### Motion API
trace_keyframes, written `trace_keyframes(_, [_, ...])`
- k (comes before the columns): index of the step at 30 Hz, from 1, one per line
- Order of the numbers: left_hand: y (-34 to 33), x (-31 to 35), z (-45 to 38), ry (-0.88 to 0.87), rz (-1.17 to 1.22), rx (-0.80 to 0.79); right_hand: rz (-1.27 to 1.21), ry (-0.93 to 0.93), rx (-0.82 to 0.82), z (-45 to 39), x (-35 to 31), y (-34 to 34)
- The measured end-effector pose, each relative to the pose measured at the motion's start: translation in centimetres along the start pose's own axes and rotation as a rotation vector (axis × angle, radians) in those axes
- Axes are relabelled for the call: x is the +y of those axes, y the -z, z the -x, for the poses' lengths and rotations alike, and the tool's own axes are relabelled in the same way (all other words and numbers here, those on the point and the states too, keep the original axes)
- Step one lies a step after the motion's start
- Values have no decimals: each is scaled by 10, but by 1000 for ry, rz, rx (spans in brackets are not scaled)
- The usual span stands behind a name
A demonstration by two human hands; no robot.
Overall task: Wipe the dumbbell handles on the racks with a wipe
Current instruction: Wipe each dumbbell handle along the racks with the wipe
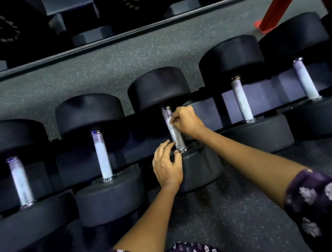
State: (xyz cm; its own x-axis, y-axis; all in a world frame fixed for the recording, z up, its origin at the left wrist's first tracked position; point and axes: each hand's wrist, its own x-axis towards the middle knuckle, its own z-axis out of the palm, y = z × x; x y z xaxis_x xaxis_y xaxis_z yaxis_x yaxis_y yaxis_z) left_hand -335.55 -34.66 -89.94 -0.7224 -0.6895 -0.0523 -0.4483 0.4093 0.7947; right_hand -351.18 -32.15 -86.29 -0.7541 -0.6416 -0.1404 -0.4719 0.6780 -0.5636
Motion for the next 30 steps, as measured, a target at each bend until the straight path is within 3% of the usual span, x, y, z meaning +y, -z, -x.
trace_keyframes(3, [4,5,3,-43,-18,-6,-16,-18,51,-7,-10,5])
trace_keyframes(9, [-7,4,39,-265,-265,23,123,95,-119,20,0,1])
trace_keyframes(11, [-8,-4,43,-461,-347,1,31,23,-36,6,2,8])
trace_keyframes(13, [-1,-9,31,-803,-448,-117,-29,-41,29,-4,4,10])
trace_keyframes(15, [4,-12,17,-1096,-543,-232,-6,-17,6,-2,7,7])
trace_keyframes(16, [6,-15,14,-1159,-549,-274,16,9,-14,2,11,4])
trace_keyframes(19, [8,-19,12,-1173,-491,-291,28,73,-34,8,17,2])
trace_keyframes(23, [7,-21,13,-1144,-450,-256,-122,-9,79,-11,10,1])
trace_keyframes(26, [7,-21,15,-1014,-402,-209,-66,90,60,6,11,-8])
trace_keyframes(30, [9,-19,15,-985,-367,-226,66,177,-6,11,7,-3])
